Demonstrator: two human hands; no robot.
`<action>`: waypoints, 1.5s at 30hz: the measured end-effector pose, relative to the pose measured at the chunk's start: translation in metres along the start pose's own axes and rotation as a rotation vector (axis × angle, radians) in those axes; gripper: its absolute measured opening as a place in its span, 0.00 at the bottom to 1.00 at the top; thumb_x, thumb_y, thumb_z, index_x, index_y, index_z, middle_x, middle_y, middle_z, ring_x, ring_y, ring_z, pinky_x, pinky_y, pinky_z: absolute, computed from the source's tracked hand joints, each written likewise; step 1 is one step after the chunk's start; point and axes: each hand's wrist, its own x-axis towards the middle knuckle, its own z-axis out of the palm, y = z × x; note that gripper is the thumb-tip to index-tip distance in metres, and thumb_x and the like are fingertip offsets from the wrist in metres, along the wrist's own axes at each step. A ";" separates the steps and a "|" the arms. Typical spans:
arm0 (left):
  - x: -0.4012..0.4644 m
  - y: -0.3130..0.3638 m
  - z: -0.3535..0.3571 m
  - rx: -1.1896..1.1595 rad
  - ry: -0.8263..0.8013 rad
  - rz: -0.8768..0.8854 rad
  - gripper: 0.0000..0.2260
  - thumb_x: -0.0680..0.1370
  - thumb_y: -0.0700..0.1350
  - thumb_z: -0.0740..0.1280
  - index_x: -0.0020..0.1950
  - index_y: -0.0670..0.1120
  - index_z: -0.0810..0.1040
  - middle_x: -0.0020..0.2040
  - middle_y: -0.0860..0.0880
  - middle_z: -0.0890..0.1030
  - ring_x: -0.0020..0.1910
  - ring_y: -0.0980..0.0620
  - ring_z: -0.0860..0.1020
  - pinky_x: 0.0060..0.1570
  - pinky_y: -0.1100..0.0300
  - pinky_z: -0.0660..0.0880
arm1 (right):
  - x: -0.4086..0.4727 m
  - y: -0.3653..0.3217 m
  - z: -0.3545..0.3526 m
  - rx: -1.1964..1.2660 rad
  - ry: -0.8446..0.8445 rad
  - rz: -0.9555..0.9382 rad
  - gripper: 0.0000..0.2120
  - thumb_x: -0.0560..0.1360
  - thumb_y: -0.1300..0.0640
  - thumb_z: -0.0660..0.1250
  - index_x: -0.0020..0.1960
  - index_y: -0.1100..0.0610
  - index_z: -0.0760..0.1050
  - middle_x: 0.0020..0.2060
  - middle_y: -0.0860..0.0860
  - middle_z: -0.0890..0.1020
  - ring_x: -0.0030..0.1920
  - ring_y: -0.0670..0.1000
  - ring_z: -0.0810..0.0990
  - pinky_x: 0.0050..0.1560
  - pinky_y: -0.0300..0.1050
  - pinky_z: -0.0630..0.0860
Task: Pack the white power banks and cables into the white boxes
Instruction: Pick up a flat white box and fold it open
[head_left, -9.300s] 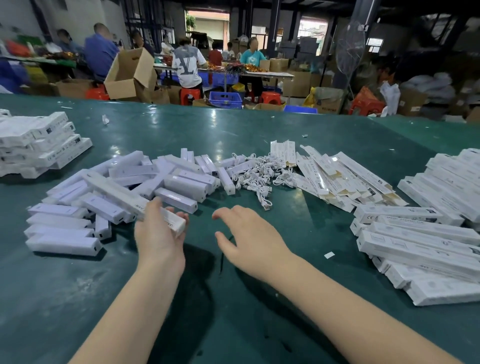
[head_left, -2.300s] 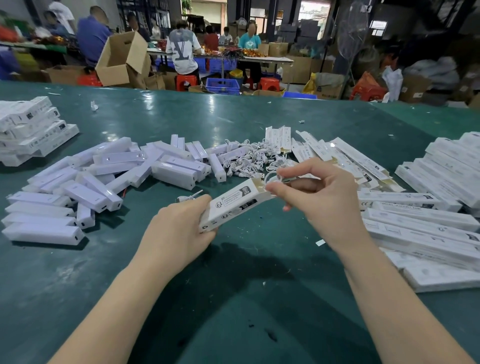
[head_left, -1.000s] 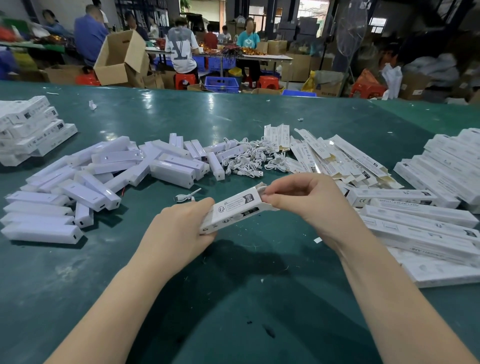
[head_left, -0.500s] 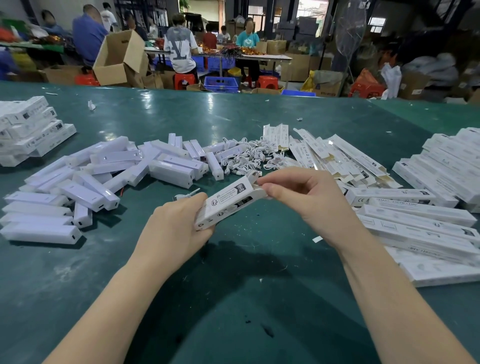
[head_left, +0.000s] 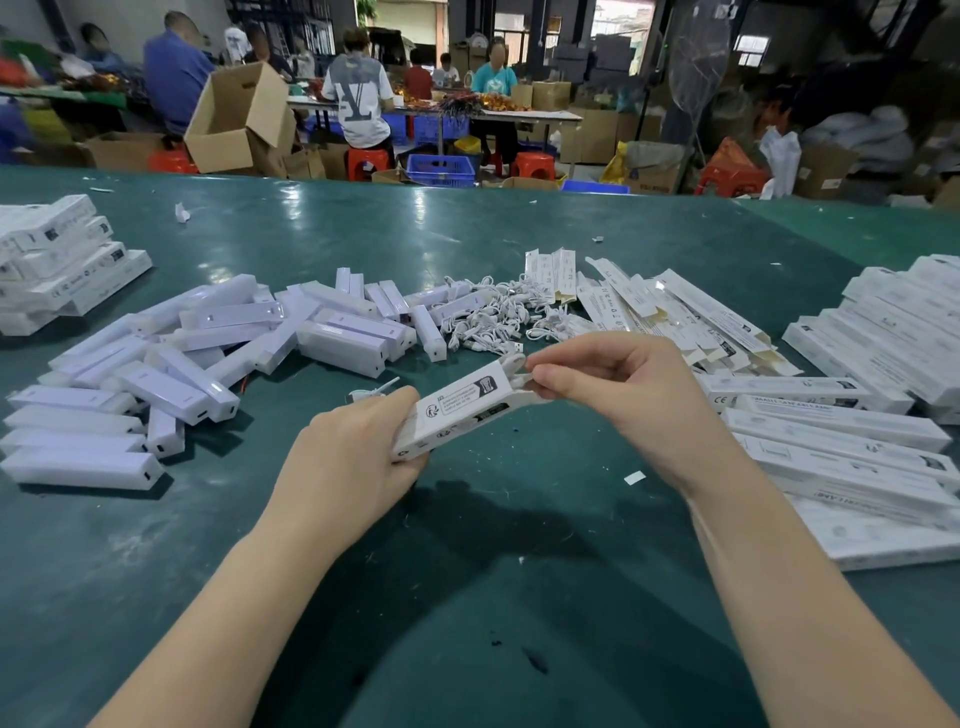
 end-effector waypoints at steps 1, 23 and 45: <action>0.000 0.000 0.000 0.009 -0.008 0.012 0.15 0.69 0.43 0.73 0.39 0.50 0.65 0.30 0.55 0.67 0.32 0.43 0.69 0.31 0.52 0.72 | 0.000 0.000 -0.001 -0.008 -0.010 0.012 0.08 0.72 0.67 0.74 0.45 0.55 0.86 0.40 0.52 0.87 0.41 0.46 0.86 0.46 0.33 0.78; 0.001 0.002 0.004 -0.102 -0.003 -0.084 0.09 0.71 0.45 0.71 0.41 0.47 0.71 0.35 0.52 0.77 0.37 0.45 0.74 0.36 0.51 0.74 | -0.006 -0.001 0.016 -0.193 0.019 -0.087 0.10 0.77 0.59 0.66 0.50 0.50 0.84 0.50 0.46 0.84 0.54 0.48 0.80 0.55 0.38 0.75; -0.002 0.007 0.005 -0.181 -0.023 -0.105 0.14 0.70 0.44 0.71 0.36 0.48 0.65 0.29 0.52 0.70 0.31 0.49 0.68 0.32 0.50 0.72 | -0.009 0.002 0.021 -0.269 -0.024 -0.114 0.08 0.74 0.59 0.67 0.39 0.51 0.83 0.50 0.41 0.84 0.56 0.41 0.79 0.59 0.35 0.71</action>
